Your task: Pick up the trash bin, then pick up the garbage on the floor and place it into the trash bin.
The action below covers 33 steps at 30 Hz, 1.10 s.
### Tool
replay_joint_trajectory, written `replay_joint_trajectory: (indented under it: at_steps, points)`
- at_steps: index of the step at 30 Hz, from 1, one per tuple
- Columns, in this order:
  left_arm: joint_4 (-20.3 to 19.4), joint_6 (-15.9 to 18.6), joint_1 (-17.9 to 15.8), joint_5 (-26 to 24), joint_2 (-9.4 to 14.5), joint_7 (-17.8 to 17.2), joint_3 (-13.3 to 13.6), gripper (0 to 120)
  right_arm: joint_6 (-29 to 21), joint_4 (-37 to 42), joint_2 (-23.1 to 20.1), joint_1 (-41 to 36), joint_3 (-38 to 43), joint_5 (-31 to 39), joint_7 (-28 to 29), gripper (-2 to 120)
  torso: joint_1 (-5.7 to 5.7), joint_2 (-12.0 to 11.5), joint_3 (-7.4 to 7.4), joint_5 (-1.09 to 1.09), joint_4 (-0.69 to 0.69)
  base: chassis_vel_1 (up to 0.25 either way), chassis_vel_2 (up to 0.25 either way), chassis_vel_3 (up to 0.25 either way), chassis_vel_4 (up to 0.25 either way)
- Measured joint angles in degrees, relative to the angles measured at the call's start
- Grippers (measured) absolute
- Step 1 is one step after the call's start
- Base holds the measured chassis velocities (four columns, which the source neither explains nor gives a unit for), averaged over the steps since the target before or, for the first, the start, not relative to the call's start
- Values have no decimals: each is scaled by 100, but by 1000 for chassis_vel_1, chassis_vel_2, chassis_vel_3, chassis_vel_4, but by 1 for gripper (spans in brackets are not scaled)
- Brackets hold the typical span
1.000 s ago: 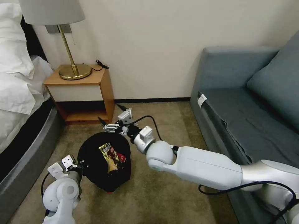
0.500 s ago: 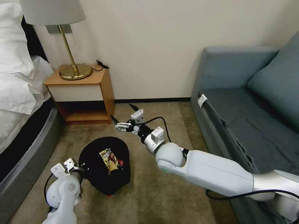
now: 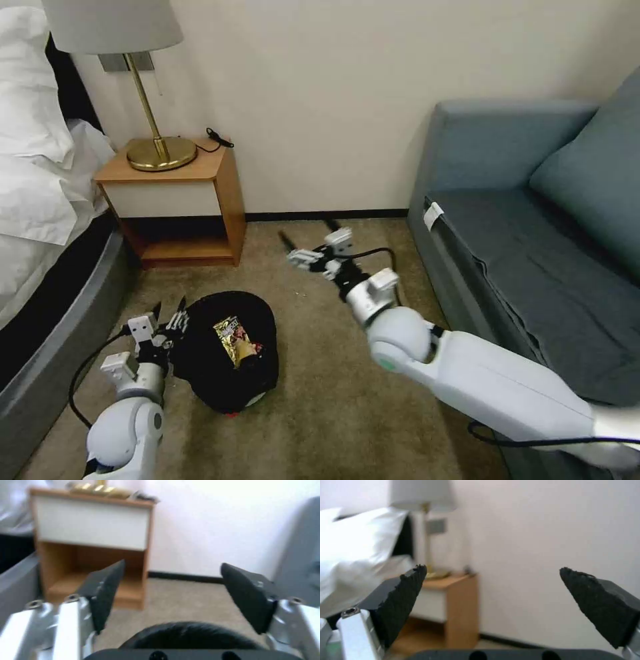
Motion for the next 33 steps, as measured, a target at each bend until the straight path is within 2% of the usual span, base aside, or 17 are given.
replay_joint_trajectory:
  at_steps: [1, 3, 5, 6, 8, 10, 12, 13, 14, 15, 16, 17, 20, 21, 24, 29, 33]
  points:
    - [0, 0, 0, 0, 0, 0, 0, 84, 0, 0, 0, 0, 0, 0, 0, 100, 0, 0, 0, 0, 0, 0, 0, 0, 0]
    - [-115, -86, 71, 54, 3, 158, 42, 93, -162, 367, -65, -575, 719, -238, 236, 100, 0, 0, 0, -1, -2, 0, 0, 0, 0]
    - [-289, -151, 225, 87, -29, 199, 72, 99, -507, 749, 61, -1417, 1617, -599, 541, 100, 0, 1, 0, 2, -1, 0, 0, 0, 0]
    - [-344, -155, 271, 119, -40, 199, 98, 100, -676, 903, 153, -1789, 2037, -813, 605, 100, 0, 1, 0, 3, 1, 0, 0, 0, 0]
    - [-366, -165, 289, 133, -42, 203, 118, 100, -770, 1025, 233, -2068, 2347, -1015, 626, 100, 0, 1, 0, 2, 2, 0, 0, 0, 0]
    - [-447, -179, 345, 180, -39, 211, 210, 100, -1046, 1440, 556, -3103, 3323, -1811, 658, 100, 0, 1, 0, 1, -5, 0, 0, 0, 0]
    - [-461, -168, 352, 187, -33, 210, 223, 100, -1080, 1489, 595, -3237, 3437, -1922, 652, 100, 0, 1, 0, 1, -5, 0, 0, 0, 0]
    - [-534, -135, 395, 195, -16, 211, 255, 100, -1201, 1710, 830, -3811, 3870, -2438, 655, 100, 0, 2, 0, -1, 0, 0, 0, 0, 0]
    - [-579, -105, 423, 199, 8, 207, 275, 100, -1265, 1882, 1112, -4264, 4136, -2799, 659, 100, 0, 1, 0, -1, -7, 0, 0, 0, 0]
    - [-689, -9, 486, 199, 64, 181, 298, 100, -1322, 2077, 1548, -4749, 4326, -3164, 659, 100, 0, 1, -1, 0, -6, 0, 0, 0, 0]
    - [-689, -9, 486, 199, 64, 181, 298, 100, -1322, 2077, 1548, -4749, 4326, -3164, 659, 100, 0, 1, -1, 0, -6, 0, 0, 0, 0]
    - [-813, 124, 564, 155, 125, 136, 321, 100, -1339, 2205, 2023, -5090, 4390, -3510, 687, 100, -1, 1, -1, -1, -3, 0, 0, 0, 0]
    - [-1022, 320, 686, 100, 193, -39, 374, 100, -1273, 2268, 2674, -5393, 4331, -4203, 698, 100, 0, 1, -1, -1, 0, 0, 0, 0, 0]
    - [-1022, 320, 686, 100, 193, -39, 374, 100, -1273, 2268, 2674, -5393, 4331, -4203, 698, 100, 0, 1, -1, -1, 0, 0, 0, 0, 0]
    - [-1190, 383, 757, 165, 170, -291, 478, 100, -1267, 2288, 3141, -5602, 3969, -4579, 658, 100, 0, 2, 0, -2, 0, 0, 0, 0, 0]
    - [-1262, 386, 837, 295, 110, -656, 643, 100, -1215, 2149, 3350, -5763, 3693, -4663, 450, 100, 0, 1, 0, -2, 0, 0, 0, 0, 0]
    - [-1285, 306, 899, 346, 79, -754, 676, 100, -1059, 1975, 3363, -5912, 3550, -4761, 316, 100, -1, 0, 0, -1, -1, 0, 0, 0, 0]
